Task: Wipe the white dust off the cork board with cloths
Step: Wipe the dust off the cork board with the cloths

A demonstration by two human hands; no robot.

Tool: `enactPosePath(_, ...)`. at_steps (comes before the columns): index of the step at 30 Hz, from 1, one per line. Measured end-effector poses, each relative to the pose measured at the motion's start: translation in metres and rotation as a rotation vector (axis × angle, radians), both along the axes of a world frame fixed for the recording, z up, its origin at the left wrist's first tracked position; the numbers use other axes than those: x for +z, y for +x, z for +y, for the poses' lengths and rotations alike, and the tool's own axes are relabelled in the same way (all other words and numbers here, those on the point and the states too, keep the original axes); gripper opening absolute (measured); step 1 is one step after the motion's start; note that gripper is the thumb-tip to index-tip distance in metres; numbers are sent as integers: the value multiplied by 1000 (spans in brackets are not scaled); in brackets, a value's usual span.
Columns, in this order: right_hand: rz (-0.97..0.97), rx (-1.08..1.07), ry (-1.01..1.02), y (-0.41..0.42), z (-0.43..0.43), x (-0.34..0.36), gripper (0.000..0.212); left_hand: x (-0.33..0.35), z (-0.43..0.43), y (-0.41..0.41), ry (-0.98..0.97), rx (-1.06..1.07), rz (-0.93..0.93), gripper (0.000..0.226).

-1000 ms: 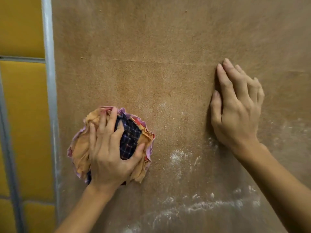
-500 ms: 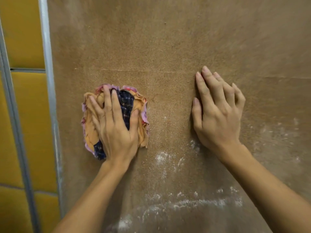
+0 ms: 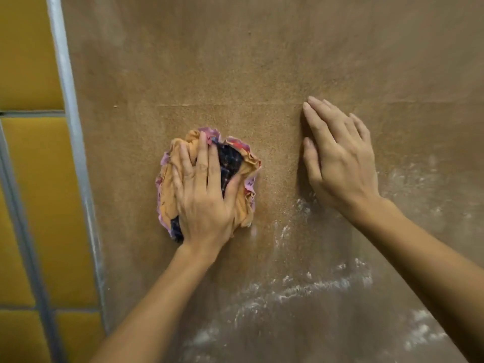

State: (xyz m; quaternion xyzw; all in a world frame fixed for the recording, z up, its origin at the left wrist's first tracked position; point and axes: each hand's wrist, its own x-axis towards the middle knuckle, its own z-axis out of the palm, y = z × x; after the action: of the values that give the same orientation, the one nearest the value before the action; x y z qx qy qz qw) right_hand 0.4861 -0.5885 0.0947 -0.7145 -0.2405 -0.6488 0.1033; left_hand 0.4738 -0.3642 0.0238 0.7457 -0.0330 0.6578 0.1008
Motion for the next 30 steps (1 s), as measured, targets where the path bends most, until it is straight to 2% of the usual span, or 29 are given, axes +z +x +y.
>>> enactPosePath(3,9,-37,-21,-3,1,2,50,1,-22,4,74,-10,-33,62)
enactPosePath(6,56,-28,-27,-5,3,0,53,-71,-28,-1,416,-71,16,59)
enactPosePath(8,86,-11,-19,-4,3,-5,55,-100,-16,-3,509,-66,55,62)
enactPosePath(10,93,2,-28,-2,0,-7,58,-86,-12,-1,415,-59,61,65)
enactPosePath(13,38,-13,-80,0,-14,-9,58,-23,-31,1,193,-32,-9,63)
enactPosePath(16,-36,-42,-14,2,-37,-10,56,19,-61,9,56,-15,-60,62)
enactPosePath(18,-16,-57,66,3,-54,-13,59,5,-78,14,68,0,-77,58)
enactPosePath(22,11,-126,70,8,-96,-23,64,-86,-93,14,358,-32,-42,54)
enactPosePath(24,-1,-138,72,12,-120,-19,63,-102,-92,15,376,-29,-32,56)
enactPosePath(27,-3,-110,103,24,-147,-12,57,-73,-99,15,230,-54,-54,59)
enactPosePath(30,-21,-38,101,34,-163,-5,52,1,-109,20,-94,-119,-139,61)
